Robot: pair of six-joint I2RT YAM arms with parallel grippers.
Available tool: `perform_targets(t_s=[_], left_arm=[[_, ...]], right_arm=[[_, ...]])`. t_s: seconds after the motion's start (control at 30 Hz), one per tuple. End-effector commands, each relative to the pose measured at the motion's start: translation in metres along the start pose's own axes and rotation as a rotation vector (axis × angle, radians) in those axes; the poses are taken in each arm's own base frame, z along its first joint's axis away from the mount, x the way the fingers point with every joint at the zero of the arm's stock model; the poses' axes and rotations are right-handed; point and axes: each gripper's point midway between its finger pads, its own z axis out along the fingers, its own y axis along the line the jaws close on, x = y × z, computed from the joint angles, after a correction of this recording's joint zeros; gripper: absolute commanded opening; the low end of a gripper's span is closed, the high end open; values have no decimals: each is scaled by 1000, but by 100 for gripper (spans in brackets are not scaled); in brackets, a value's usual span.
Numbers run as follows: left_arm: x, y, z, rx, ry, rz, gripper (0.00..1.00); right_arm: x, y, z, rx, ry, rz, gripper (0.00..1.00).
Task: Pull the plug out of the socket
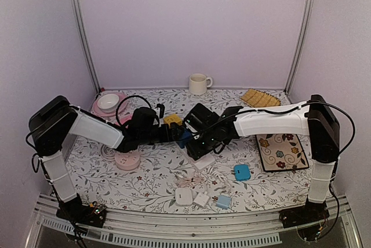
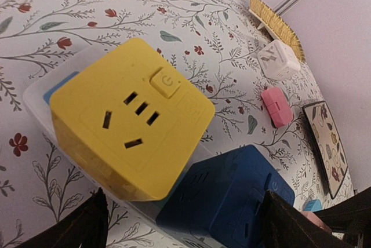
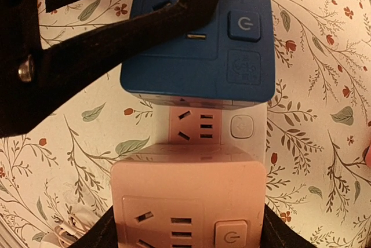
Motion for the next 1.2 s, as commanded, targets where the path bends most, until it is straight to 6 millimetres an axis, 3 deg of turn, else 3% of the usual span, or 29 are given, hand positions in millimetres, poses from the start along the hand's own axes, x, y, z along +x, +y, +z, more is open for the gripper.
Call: perform_targets(t_s=[0.0,0.23,0.4,0.63,0.9,1.17], left_arm=[[110,99,-11,-311,362,57,91],[113,104,-13,-326,369,54,91],[113,106,-12,-329,371,52,91],[115,107,-11,-336,378,51,91],[111,105,-12,-337,373,54,91],[109,104,-12,-334,370,58,91]], right_arm=[[-51,7,-29,-11,-217,-16,32],[-47,-13,-36,-117,-220,105,31],[-51,-6,-40,-146,-229,97,31],[-53,7,-41,-47,-238,-10,31],[-53,-8,-46,-68,-237,32,31],[-59,-21,-67,-144,-273,92,31]])
